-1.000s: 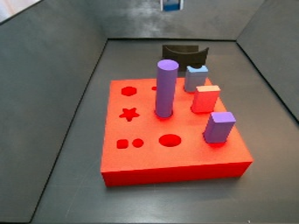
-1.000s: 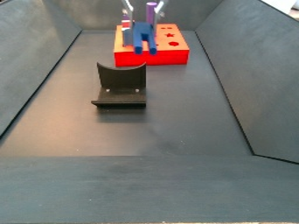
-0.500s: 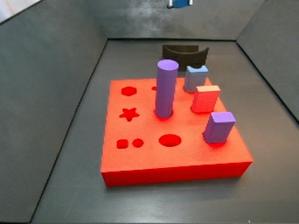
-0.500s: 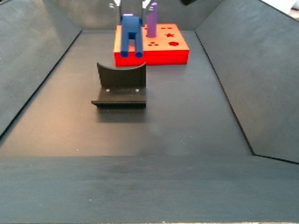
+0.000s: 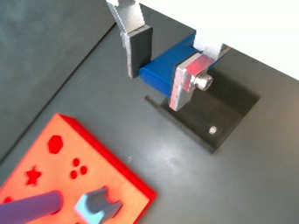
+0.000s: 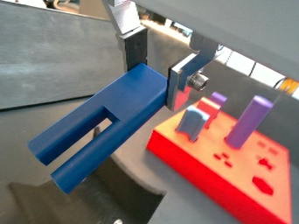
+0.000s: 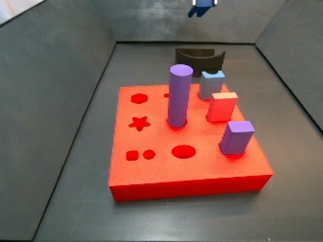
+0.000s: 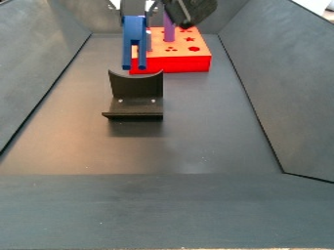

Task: Pick up the square-circle object. Move up. Place the square-circle object on the fixture. Regrasp the square-circle object. Rotate the square-circle object. Move to above the board. Insert the square-circle object.
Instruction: Place the square-circle object on the fixture.

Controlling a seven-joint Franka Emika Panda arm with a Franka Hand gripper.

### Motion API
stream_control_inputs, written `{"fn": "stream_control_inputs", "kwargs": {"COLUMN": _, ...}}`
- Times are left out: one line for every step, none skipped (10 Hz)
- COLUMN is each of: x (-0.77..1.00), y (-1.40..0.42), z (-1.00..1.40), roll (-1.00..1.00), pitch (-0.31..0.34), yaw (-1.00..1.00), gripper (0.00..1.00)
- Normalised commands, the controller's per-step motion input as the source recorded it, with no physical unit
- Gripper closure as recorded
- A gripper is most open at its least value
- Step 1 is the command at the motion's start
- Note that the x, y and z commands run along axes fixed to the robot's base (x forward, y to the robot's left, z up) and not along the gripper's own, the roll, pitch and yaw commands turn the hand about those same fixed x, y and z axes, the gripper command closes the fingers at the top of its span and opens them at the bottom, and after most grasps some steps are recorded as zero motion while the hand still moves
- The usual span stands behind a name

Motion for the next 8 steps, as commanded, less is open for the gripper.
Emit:
{"fn": "stream_control_inputs", "kwargs": {"x": 0.06, "y": 0.05, "z": -0.01, "roll": -0.37, "pitch": 0.028, "yaw": -0.12, "gripper": 1.0}}
{"fn": "stream_control_inputs", "kwargs": {"x": 0.06, "y": 0.04, "z": -0.01, "roll": -0.27, "pitch": 0.017, "yaw": -0.11, "gripper": 1.0}}
{"fn": "stream_control_inputs", "kwargs": {"x": 0.13, "y": 0.13, "z": -1.0, "roll": -1.0, "pitch": 0.205, "yaw": 0.07, "gripper": 1.0}}
{"fn": "stream_control_inputs", "kwargs": {"x": 0.13, "y": 0.14, "z": -1.0, "roll": -1.0, "pitch": 0.204, "yaw": 0.07, "gripper": 1.0}}
{"fn": "stream_control_inputs", "kwargs": {"x": 0.14, "y": 0.14, "z": -1.0, "roll": -1.0, "pitch": 0.245, "yaw": 0.01, "gripper": 1.0}}
{"fn": "stream_control_inputs", "kwargs": {"x": 0.15, "y": 0.14, "z": -1.0, "roll": -0.83, "pitch": 0.263, "yaw": -0.07, "gripper": 1.0}}
{"fn": "stream_control_inputs", "kwargs": {"x": 0.16, "y": 0.14, "z": -1.0, "roll": -0.63, "pitch": 0.236, "yaw": -0.14, "gripper": 1.0}}
{"fn": "stream_control_inputs", "kwargs": {"x": 0.17, "y": 0.14, "z": -1.0, "roll": -0.53, "pitch": 0.213, "yaw": -0.17, "gripper": 1.0}}
